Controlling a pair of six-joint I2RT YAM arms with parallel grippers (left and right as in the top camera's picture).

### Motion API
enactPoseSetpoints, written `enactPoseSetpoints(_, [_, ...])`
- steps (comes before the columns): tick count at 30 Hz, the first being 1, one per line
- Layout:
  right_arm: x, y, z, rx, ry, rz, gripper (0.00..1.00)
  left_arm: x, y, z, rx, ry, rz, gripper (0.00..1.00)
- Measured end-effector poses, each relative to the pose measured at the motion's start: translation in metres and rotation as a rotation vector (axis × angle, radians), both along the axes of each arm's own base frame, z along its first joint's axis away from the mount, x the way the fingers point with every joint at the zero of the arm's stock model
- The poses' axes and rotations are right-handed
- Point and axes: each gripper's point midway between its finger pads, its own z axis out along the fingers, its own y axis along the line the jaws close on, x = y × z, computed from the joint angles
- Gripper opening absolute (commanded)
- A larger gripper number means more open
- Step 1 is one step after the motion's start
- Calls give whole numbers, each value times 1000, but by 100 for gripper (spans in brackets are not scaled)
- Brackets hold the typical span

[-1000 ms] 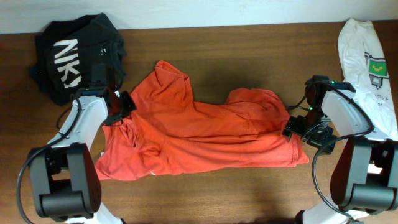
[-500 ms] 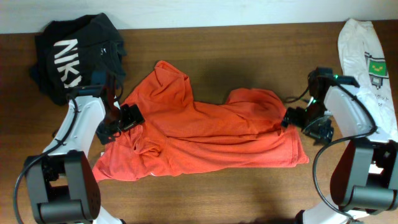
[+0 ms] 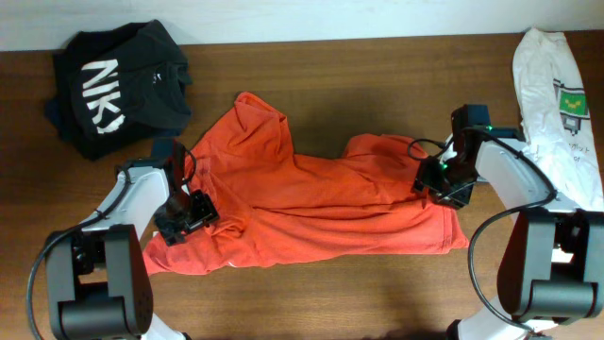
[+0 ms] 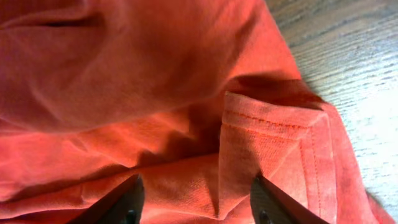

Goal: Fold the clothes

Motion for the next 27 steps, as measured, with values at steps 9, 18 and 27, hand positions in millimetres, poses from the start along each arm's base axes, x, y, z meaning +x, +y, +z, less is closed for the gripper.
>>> enactPoseSetpoints(9, [-13, -5, -2, -33, 61, -34, 59, -3, 5, -2, 28, 6, 0, 72])
enactPoseSetpoints(18, [0, 1, -24, -34, 64, -28, 18, -2, 5, -2, 28, 3, 0, 72])
enactPoseSetpoints(27, [53, -7, -10, -52, -138, -34, 4, 0, 8, -3, 48, -3, -1, 66])
